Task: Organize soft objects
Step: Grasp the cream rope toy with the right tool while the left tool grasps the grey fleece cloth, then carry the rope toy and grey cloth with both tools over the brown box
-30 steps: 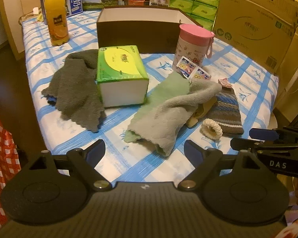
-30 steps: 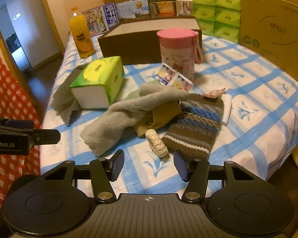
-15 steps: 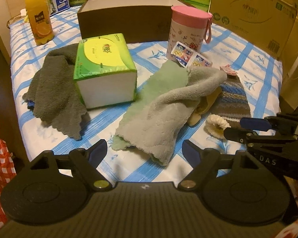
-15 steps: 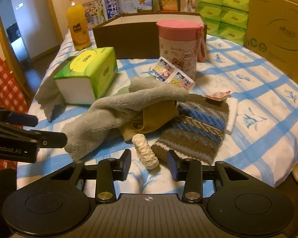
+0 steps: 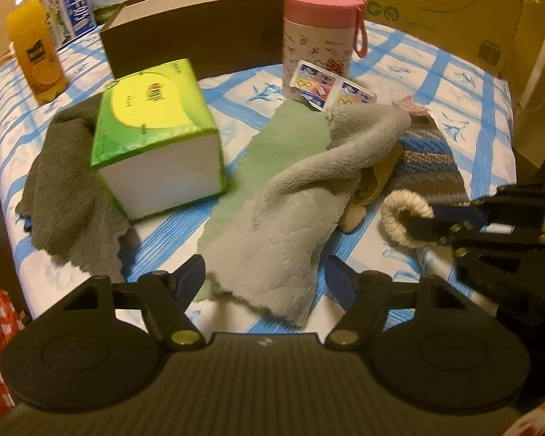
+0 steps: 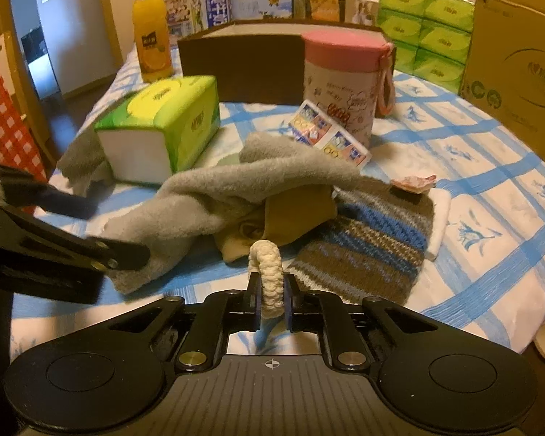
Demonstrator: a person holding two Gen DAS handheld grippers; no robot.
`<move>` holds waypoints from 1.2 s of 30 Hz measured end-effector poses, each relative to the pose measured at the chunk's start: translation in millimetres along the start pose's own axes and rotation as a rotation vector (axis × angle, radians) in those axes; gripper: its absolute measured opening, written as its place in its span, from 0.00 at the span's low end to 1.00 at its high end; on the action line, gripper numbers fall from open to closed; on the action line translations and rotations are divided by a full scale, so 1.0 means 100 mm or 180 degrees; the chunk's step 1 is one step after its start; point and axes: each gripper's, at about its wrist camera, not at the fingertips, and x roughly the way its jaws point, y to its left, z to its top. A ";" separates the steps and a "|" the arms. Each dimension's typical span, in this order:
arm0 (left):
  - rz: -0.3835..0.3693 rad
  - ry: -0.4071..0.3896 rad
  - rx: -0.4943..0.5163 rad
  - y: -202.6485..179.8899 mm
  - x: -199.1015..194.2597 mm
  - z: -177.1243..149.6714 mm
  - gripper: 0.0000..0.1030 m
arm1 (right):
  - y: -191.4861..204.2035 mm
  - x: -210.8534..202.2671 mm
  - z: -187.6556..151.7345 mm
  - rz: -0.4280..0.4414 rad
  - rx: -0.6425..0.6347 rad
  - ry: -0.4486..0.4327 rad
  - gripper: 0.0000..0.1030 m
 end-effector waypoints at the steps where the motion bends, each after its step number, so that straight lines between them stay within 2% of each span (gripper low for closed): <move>1: -0.0004 0.0000 0.0023 -0.01 0.01 0.00 0.68 | -0.02 -0.03 0.01 0.0006 0.0035 -0.0013 0.11; 6: -0.0022 -0.0003 0.0196 -0.09 0.13 0.07 0.64 | -0.12 -0.16 0.08 -0.0036 0.0229 -0.0070 0.11; 9: -0.0039 0.0013 0.0296 -0.13 0.21 0.10 0.52 | -0.22 -0.22 0.11 -0.0089 0.0375 -0.0078 0.12; 11: -0.0054 0.0033 0.0332 -0.15 0.25 0.11 0.34 | -0.27 -0.28 0.11 -0.0145 0.0428 -0.0086 0.11; 12: -0.0071 0.0047 0.0333 -0.14 0.25 0.11 0.31 | -0.28 -0.31 0.10 -0.0176 0.0440 -0.0092 0.11; 14: -0.0100 0.0035 0.0320 -0.13 0.25 0.13 0.15 | -0.32 -0.36 0.09 -0.0232 0.0473 -0.0105 0.11; 16: -0.0116 -0.0012 0.0281 -0.10 0.21 0.14 0.09 | -0.35 -0.42 0.08 -0.0269 0.0514 -0.0123 0.11; 22: -0.0223 -0.0262 0.0066 0.03 -0.11 0.25 0.07 | -0.38 -0.62 0.06 -0.0368 0.0578 -0.0222 0.12; 32: -0.0481 -0.0863 -0.0281 0.11 -0.85 0.60 0.06 | -0.29 -1.01 0.08 -0.0449 0.0635 -0.0500 0.12; 36: -0.0469 -0.1048 -0.0306 0.12 -1.13 0.62 0.06 | -0.23 -1.19 0.08 -0.0454 0.0627 -0.0615 0.12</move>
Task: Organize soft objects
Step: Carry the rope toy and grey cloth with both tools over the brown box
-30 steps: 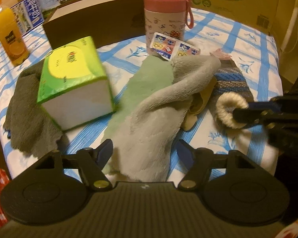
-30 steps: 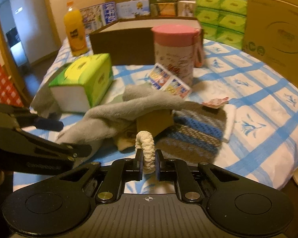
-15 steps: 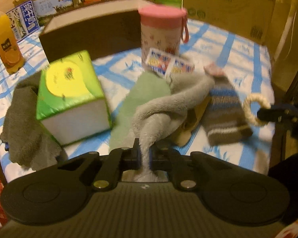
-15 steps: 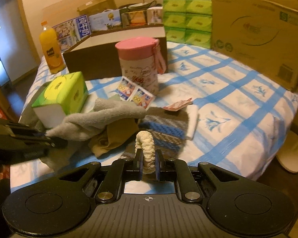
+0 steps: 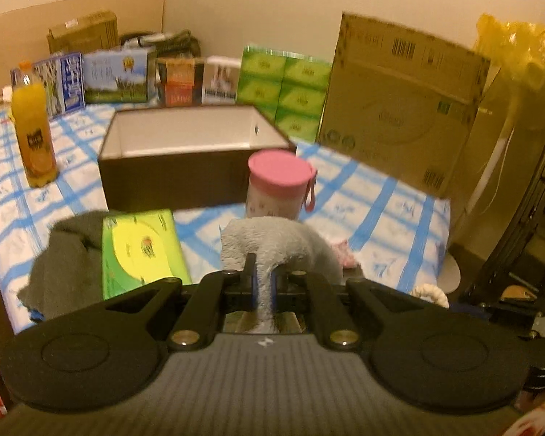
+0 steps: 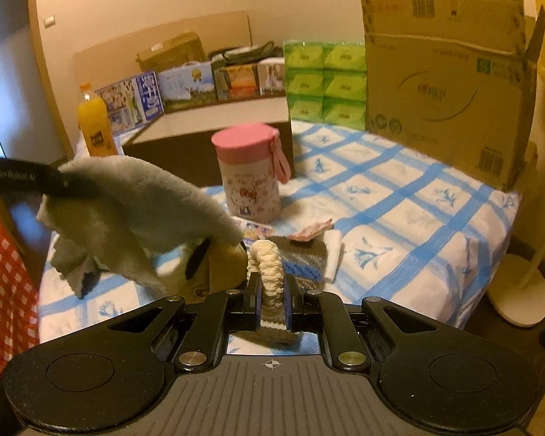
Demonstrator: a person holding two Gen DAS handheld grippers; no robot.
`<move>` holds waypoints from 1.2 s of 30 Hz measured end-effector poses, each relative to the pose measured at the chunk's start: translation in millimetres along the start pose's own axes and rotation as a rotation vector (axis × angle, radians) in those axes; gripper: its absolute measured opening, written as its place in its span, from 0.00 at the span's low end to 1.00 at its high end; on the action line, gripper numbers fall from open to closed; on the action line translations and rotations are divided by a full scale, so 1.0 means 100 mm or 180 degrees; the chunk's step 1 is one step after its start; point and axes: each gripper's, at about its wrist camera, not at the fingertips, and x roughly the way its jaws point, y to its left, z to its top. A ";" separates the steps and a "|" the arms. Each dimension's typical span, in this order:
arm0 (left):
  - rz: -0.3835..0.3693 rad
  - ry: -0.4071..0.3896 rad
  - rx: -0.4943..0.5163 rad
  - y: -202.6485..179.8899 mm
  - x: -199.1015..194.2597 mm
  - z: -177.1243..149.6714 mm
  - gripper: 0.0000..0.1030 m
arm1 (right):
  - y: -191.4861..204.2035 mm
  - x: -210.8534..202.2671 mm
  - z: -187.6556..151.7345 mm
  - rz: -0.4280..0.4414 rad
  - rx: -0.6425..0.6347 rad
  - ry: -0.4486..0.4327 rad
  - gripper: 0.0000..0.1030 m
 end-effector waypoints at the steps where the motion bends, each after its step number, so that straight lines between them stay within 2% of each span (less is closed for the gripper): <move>1: 0.0011 -0.0044 -0.0009 0.00 -0.08 0.03 0.06 | 0.01 -0.05 0.01 -0.0001 -0.0004 -0.0035 0.12; 9: 0.0104 -0.0318 -0.0089 0.08 -0.70 0.05 0.06 | 0.06 -0.42 0.10 0.0119 0.0084 -0.0277 0.12; 17: 0.0184 -0.0456 -0.0095 0.10 -1.10 0.04 0.06 | 0.16 -0.58 0.12 0.0272 0.0089 -0.0308 0.12; 22: 0.0167 -0.0470 -0.0098 0.11 -1.21 -0.01 0.06 | 0.23 -0.62 0.14 0.0331 0.0077 -0.0313 0.12; 28: 0.0102 -0.0466 -0.0119 0.15 -1.29 -0.07 0.06 | 0.27 -0.55 0.10 0.0419 0.0110 -0.0181 0.12; 36: -0.0006 -0.0474 -0.0143 0.18 -1.17 0.05 0.06 | 0.27 -0.33 0.21 0.0517 0.0134 -0.0054 0.12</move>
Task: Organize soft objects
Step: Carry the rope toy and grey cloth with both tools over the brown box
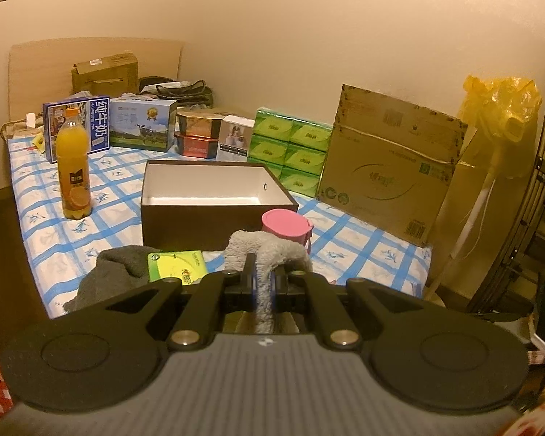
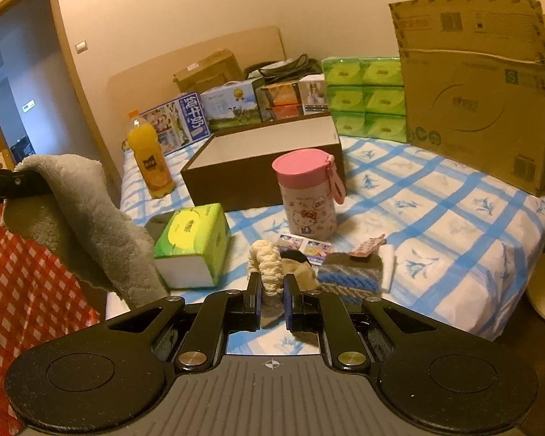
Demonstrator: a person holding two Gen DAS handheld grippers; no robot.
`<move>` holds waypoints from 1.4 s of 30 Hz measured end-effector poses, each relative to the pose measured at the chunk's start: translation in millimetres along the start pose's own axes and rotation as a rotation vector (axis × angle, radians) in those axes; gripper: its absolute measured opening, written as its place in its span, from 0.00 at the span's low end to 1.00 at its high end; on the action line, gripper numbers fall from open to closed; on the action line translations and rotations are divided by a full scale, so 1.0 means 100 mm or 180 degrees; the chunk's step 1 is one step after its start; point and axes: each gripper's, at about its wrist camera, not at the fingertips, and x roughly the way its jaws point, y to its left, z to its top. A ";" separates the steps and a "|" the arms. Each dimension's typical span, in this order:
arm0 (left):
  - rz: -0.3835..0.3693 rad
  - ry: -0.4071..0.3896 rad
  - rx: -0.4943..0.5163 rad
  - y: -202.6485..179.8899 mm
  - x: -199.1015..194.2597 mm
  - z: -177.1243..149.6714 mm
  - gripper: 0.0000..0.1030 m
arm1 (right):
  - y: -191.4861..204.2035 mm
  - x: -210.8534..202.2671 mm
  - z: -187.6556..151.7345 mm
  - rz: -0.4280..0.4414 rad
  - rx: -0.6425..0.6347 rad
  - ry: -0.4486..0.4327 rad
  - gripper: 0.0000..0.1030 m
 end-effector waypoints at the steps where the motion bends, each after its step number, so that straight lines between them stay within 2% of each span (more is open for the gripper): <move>1: -0.0003 0.0001 0.0001 0.00 0.03 0.02 0.06 | -0.01 0.03 0.03 0.0012 0.0000 0.0002 0.12; 13: -0.0015 -0.0047 -0.0070 0.17 0.63 0.39 0.06 | -0.08 0.57 0.51 0.0175 -0.0054 0.0032 0.12; 29: 0.0263 -0.0172 -0.0085 0.69 1.86 1.18 0.06 | -0.04 1.76 1.67 0.0443 -0.0124 -0.0133 0.12; 37: 0.0381 -0.0274 -0.0021 0.87 2.49 1.65 0.06 | -0.19 2.52 2.19 0.0313 -0.0136 -0.0072 0.12; 42: 0.0436 -0.0201 -0.0032 1.01 2.94 1.80 0.06 | -0.32 2.91 2.39 0.0224 -0.0097 0.0007 0.12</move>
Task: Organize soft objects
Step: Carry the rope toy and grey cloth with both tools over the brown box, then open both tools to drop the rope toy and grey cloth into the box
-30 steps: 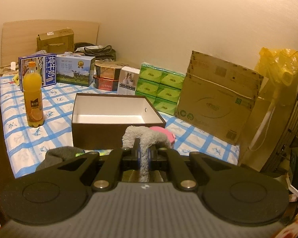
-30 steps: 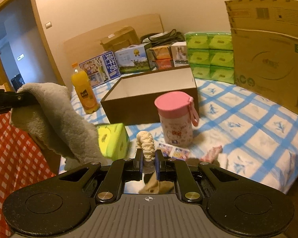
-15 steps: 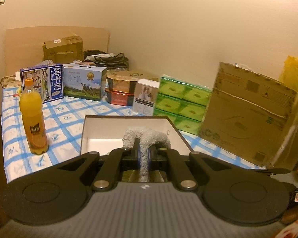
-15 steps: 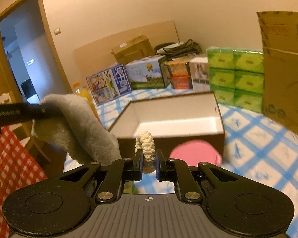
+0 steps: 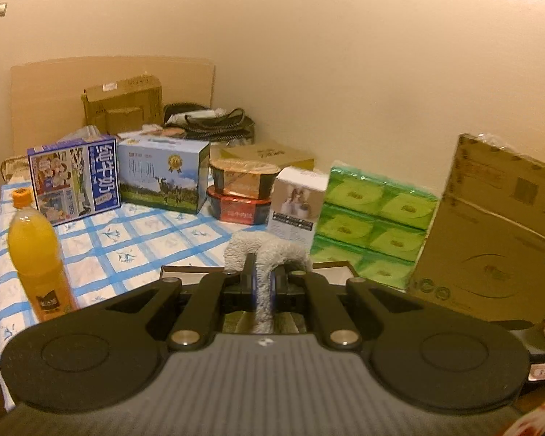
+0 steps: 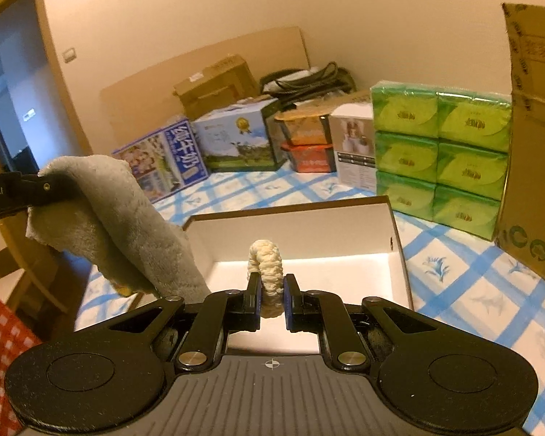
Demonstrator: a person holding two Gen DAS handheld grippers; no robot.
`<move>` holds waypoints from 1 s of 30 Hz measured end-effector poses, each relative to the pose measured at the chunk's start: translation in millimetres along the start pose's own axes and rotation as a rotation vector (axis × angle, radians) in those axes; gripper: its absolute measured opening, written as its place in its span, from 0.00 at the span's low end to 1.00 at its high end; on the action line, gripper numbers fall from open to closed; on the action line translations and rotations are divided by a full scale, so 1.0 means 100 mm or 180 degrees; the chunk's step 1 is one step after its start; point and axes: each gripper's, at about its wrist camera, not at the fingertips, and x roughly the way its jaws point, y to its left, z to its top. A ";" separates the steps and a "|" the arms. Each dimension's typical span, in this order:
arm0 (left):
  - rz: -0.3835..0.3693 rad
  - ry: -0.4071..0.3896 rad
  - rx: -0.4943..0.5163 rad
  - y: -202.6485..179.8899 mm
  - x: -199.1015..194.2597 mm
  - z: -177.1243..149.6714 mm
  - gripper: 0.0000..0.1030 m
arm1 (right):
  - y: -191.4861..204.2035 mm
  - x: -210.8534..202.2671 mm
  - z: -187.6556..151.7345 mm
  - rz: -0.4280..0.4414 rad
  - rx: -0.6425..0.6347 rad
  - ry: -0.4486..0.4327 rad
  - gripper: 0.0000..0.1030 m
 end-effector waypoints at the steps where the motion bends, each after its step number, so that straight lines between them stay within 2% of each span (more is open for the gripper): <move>1: 0.0005 0.0034 0.0000 0.01 0.10 0.00 0.06 | -0.03 0.06 0.02 -0.0018 -0.0011 0.0010 0.12; 5: 0.0023 0.0255 -0.0067 0.08 0.54 -0.06 0.06 | -0.13 0.28 0.07 -0.0086 -0.0006 0.0070 0.12; 7: 0.0029 0.0449 -0.0086 0.11 0.79 -0.13 0.08 | -0.19 0.35 0.08 -0.0101 0.0037 0.0108 0.12; 9: 0.0045 0.0648 -0.0062 0.11 1.00 -0.24 0.16 | -0.23 0.41 0.07 -0.0119 0.0059 0.0143 0.12; 11: 0.0049 0.0862 -0.0038 0.12 1.18 -0.38 0.29 | -0.27 0.46 0.06 -0.0135 0.0071 0.0186 0.12; 12: 0.0048 0.0925 -0.0052 0.14 1.23 -0.44 0.30 | -0.29 0.48 0.05 -0.0138 0.0077 0.0213 0.12; 14: 0.0046 0.1031 -0.0053 0.19 1.28 -0.55 0.36 | -0.30 0.51 0.04 -0.0153 0.0066 0.0252 0.12; 16: 0.0057 0.1102 -0.0039 0.24 1.31 -0.61 0.37 | -0.31 0.55 0.03 -0.0187 0.0048 0.0284 0.12; 24: 0.0138 0.1064 -0.0012 0.42 1.12 -0.65 0.40 | -0.29 0.67 0.08 -0.0287 -0.0013 0.0292 0.12; 26: 0.0153 0.1038 -0.0030 0.46 1.05 -0.65 0.43 | -0.28 0.70 0.12 -0.0300 0.0006 0.0266 0.19; 28: 0.0162 0.1016 -0.0060 0.49 0.96 -0.64 0.43 | -0.28 0.70 0.17 -0.0354 0.0030 0.0208 0.47; 30: 0.0171 0.0986 -0.0086 0.52 0.87 -0.64 0.46 | -0.29 0.65 0.21 -0.0361 0.0062 0.0088 0.58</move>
